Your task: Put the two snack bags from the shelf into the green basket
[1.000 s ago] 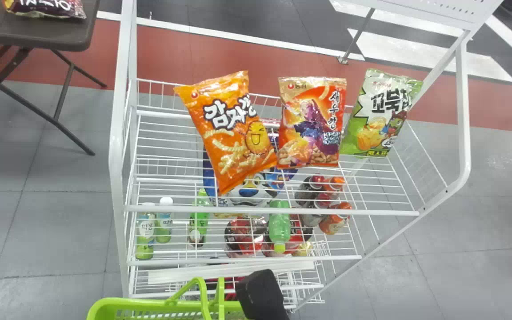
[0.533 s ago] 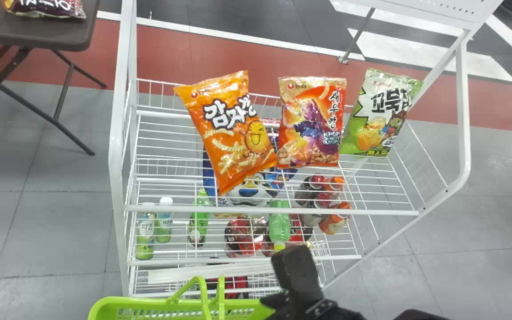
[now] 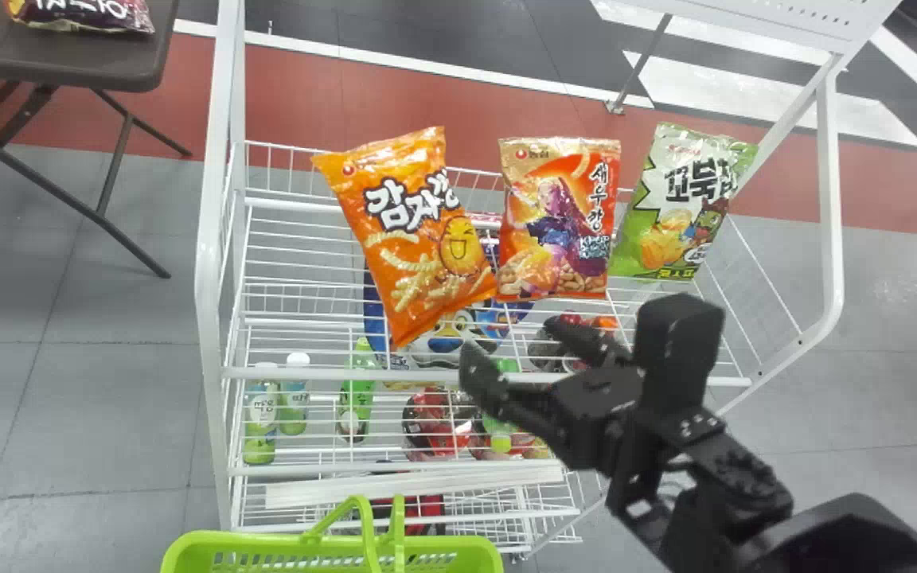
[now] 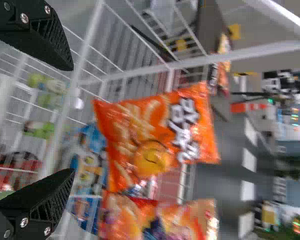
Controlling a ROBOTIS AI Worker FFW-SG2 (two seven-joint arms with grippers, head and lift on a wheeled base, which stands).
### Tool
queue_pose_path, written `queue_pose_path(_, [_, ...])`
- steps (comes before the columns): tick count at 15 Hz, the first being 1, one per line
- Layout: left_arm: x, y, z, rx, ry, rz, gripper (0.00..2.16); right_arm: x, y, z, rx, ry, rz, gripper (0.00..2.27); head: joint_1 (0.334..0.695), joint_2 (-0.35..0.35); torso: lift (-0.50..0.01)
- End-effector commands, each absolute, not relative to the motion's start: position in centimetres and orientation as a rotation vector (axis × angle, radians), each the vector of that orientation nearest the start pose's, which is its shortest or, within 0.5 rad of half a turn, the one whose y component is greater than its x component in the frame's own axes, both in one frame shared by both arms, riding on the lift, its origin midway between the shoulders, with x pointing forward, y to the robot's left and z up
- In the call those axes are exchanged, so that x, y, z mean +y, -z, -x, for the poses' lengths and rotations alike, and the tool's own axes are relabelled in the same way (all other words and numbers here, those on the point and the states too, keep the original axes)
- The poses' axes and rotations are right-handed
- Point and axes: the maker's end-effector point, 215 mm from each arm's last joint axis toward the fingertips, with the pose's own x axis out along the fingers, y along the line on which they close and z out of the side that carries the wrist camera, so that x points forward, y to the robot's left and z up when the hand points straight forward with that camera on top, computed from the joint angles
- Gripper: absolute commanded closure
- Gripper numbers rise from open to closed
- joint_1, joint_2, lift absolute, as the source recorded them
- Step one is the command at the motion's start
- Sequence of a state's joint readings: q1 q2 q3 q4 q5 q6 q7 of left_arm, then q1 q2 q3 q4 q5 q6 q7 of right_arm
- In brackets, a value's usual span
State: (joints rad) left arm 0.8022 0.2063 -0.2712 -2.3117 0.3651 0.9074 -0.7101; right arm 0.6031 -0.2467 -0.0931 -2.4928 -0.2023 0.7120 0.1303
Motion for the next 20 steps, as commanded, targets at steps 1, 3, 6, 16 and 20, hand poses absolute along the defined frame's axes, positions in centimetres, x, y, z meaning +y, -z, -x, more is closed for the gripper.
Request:
queue_pose_path(1, [-5.2,43.1,-11.5,0.935,1.122,0.609,1.66,-24.9,31.8,-41.9,0.286,-0.188,0.046,0.11,0.695,-0.350,-0.011])
queue_pose_path(3, [-5.3,43.1,-11.4,0.940,1.123,0.606,1.66,-27.5,29.7,-44.3,0.161,-0.129,0.028,0.12,0.695,-0.350,-0.011])
queue_pose_path(6, [-5.3,43.3,-11.3,0.945,1.118,0.601,1.66,-30.7,28.2,-46.9,0.045,-0.032,0.028,0.12,0.695,-0.350,-0.011])
queue_pose_path(16, [-5.2,43.6,-11.4,0.951,1.109,0.591,1.66,-35.2,34.8,-55.3,0.115,0.056,0.032,0.12,0.695,-0.350,-0.011])
queue_pose_path(20, [-5.2,43.7,-11.5,0.952,1.106,0.589,1.66,-35.9,36.3,-57.3,0.128,0.065,0.053,0.12,0.695,-0.350,-0.011])
